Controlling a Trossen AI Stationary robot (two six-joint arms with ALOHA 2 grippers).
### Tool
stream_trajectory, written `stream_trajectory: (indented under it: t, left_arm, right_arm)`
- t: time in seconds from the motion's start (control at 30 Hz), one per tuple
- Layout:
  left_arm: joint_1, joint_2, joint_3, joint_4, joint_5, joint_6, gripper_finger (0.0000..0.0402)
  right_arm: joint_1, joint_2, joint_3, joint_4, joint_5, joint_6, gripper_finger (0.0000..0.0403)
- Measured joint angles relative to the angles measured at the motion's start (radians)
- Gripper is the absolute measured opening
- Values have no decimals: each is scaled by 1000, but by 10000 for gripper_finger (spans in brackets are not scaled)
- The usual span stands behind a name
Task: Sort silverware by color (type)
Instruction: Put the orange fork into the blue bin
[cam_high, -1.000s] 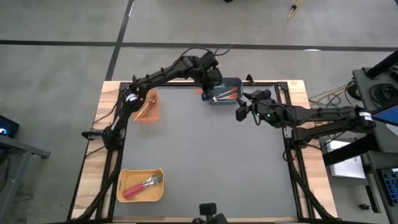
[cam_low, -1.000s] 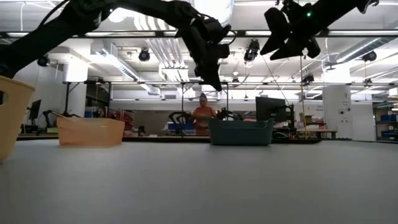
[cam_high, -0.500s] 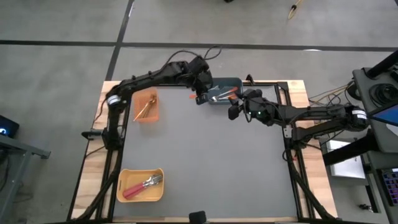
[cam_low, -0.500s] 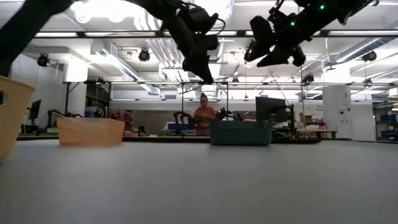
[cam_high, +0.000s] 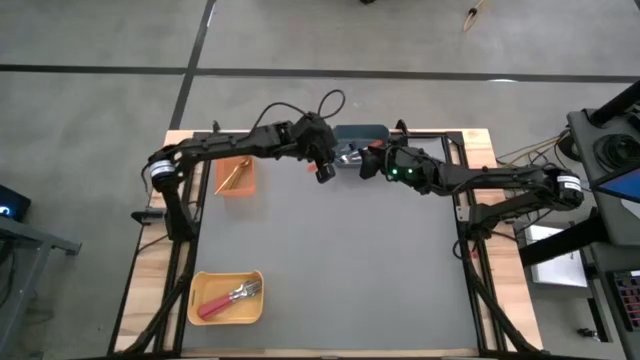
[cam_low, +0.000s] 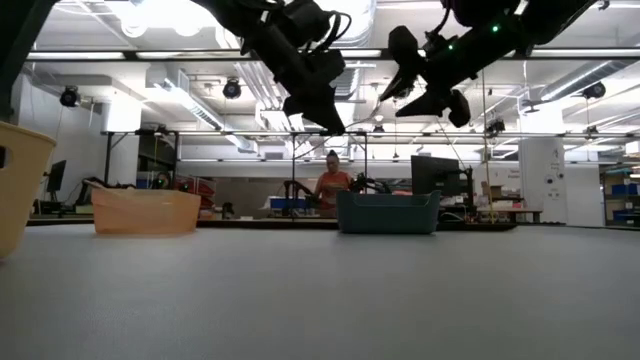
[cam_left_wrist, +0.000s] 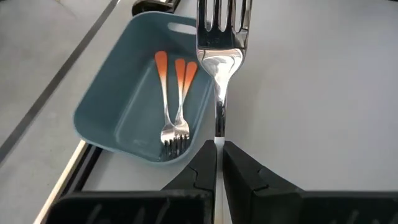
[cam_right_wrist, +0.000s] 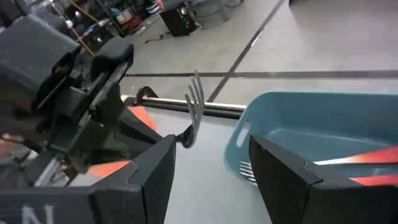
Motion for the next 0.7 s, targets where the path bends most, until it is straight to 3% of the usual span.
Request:
stream_trajectory:
  t: [0.47, 0.7]
  left_arm:
    - [-38, -1, 0, 12, -4, -1, 0]
    - [-53, -1, 0, 45, -2, -5, 0]
  right_arm:
    - [-6, 82, 1, 128, 33, 18, 194]
    - [-7, 145, 1, 255, 36, -47, 194]
